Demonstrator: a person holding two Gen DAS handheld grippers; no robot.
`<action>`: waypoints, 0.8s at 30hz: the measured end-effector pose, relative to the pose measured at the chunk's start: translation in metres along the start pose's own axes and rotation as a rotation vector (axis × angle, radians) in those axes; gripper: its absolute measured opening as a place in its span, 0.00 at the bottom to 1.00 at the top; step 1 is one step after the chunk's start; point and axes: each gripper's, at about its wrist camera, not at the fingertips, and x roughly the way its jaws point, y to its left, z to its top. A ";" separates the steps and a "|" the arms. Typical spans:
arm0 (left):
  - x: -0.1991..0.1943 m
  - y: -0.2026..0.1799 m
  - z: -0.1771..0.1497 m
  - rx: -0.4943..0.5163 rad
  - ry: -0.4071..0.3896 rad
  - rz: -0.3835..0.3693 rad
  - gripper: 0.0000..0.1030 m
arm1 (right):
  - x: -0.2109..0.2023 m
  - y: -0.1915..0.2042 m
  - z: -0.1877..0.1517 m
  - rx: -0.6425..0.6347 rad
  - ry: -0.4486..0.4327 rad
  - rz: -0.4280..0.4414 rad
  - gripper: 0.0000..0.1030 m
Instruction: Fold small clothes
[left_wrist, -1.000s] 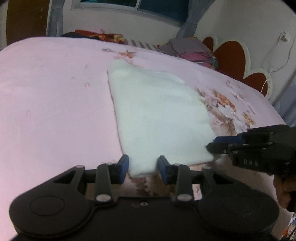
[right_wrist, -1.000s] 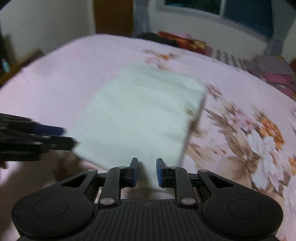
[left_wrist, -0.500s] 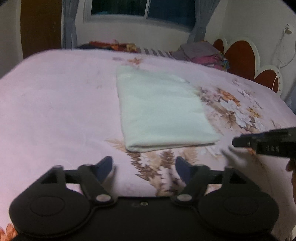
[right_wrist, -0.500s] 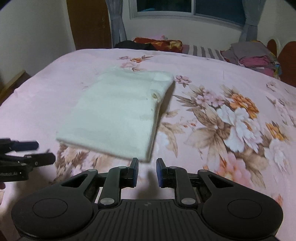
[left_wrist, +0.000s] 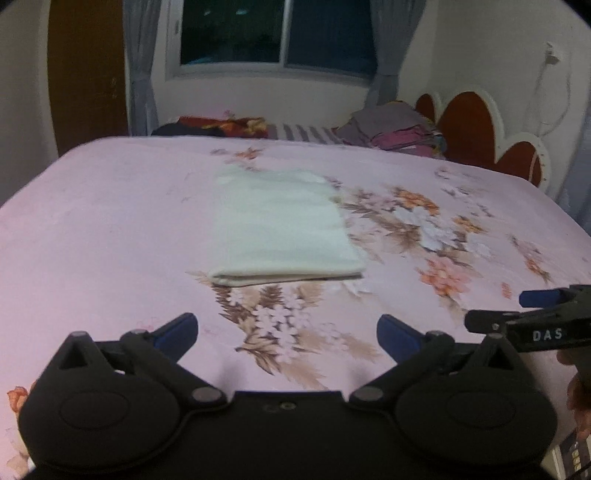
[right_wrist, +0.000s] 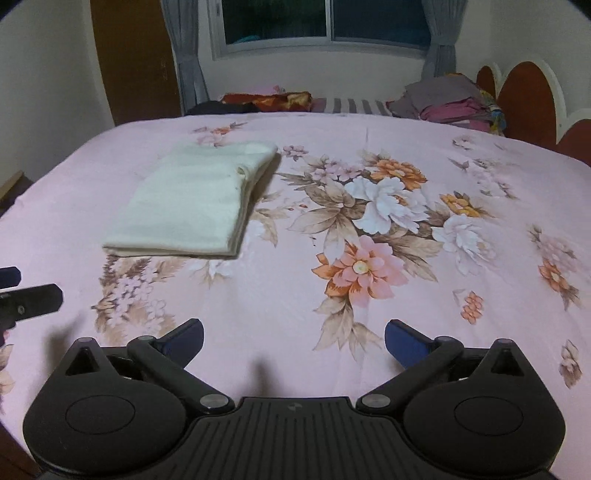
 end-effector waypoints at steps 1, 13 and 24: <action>-0.005 -0.003 -0.001 0.002 0.001 -0.007 1.00 | -0.008 0.002 -0.001 -0.001 -0.005 0.001 1.00; -0.069 -0.027 0.000 -0.020 -0.099 -0.013 1.00 | -0.099 0.020 -0.004 -0.015 -0.130 0.014 1.00; -0.093 -0.040 -0.004 -0.011 -0.148 -0.005 1.00 | -0.129 0.021 -0.014 -0.007 -0.166 0.024 1.00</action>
